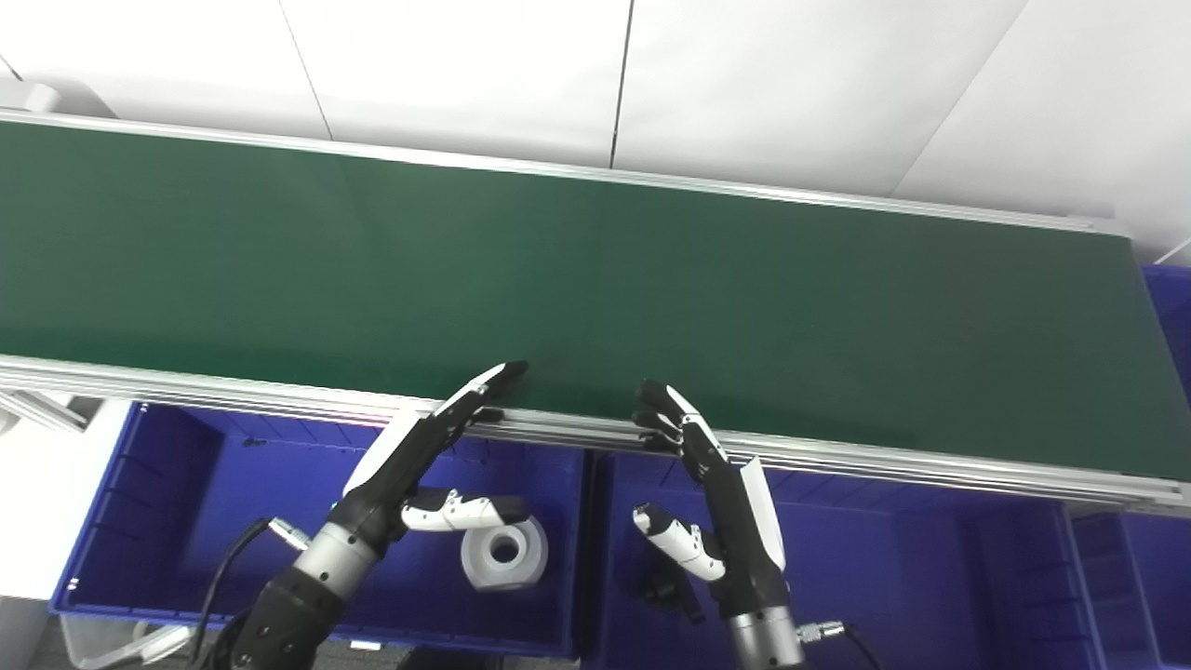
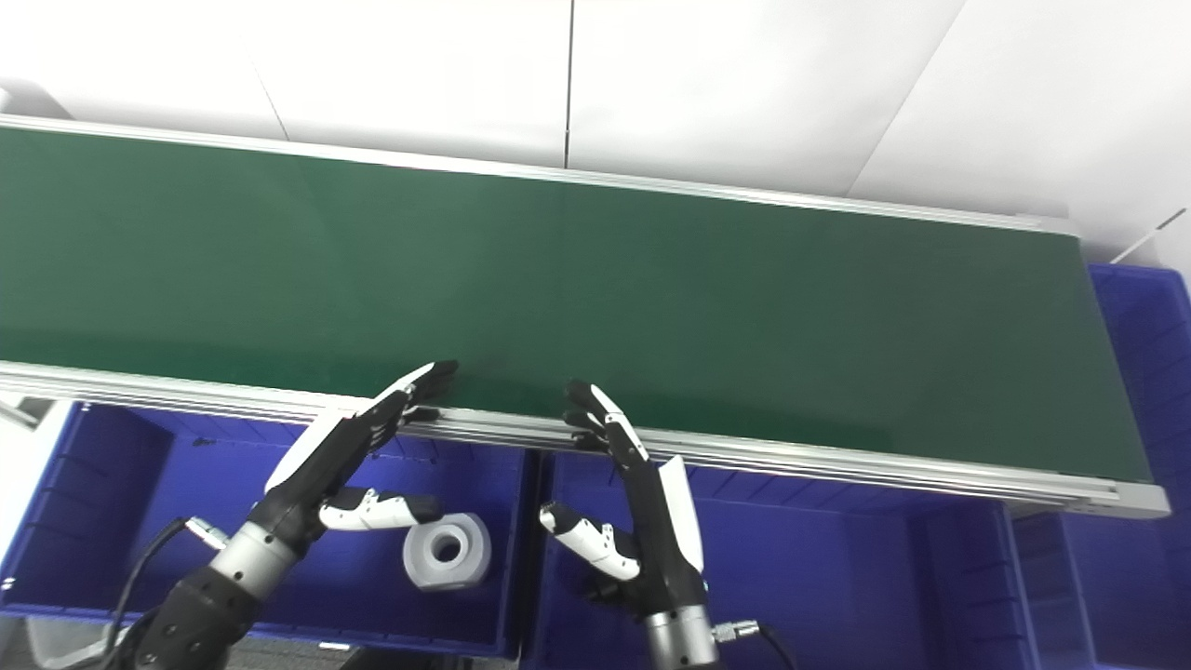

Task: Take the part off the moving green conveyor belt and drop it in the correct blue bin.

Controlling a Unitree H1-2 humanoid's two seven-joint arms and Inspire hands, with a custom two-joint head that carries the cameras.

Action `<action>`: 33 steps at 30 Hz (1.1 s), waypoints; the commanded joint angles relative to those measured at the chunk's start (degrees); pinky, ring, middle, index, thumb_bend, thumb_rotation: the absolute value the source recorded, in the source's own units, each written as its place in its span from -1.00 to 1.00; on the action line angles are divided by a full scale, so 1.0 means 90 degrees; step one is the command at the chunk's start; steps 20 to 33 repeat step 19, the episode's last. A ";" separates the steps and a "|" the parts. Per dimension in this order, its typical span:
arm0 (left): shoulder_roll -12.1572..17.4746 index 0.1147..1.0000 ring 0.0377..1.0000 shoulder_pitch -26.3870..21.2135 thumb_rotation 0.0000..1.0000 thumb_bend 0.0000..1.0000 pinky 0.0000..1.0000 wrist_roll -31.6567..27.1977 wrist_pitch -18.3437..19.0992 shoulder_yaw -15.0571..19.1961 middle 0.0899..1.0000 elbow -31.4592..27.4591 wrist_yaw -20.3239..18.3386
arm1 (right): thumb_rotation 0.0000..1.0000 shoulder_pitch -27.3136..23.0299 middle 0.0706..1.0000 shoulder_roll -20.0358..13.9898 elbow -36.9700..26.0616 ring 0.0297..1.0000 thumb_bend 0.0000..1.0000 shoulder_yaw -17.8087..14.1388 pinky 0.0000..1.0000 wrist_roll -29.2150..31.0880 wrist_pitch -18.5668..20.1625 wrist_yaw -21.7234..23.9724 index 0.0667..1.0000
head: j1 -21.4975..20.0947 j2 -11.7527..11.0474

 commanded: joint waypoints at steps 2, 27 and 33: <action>0.0038 0.86 0.83 -0.0052 0.30 0.55 0.65 -0.0019 -0.0198 -0.0083 0.85 -0.0164 0.0009 | 0.74 -0.0091 0.72 0.0334 0.0043 0.60 0.56 0.0284 0.48 -0.0187 -0.0049 -0.0098 0.75 | -0.0085 0.0020; 0.0345 0.89 0.82 -0.0225 0.37 0.51 0.74 -0.0805 -0.0386 0.0014 0.86 -0.0011 -0.0155 | 0.77 -0.0326 0.70 0.0656 0.0400 0.61 0.66 0.0389 0.42 -0.0275 0.0146 -0.0228 0.74 | -0.1404 0.0040; 0.0345 0.89 0.82 -0.0225 0.37 0.51 0.74 -0.0805 -0.0386 0.0014 0.86 -0.0011 -0.0155 | 0.77 -0.0326 0.70 0.0656 0.0400 0.61 0.66 0.0389 0.42 -0.0275 0.0146 -0.0228 0.74 | -0.1404 0.0040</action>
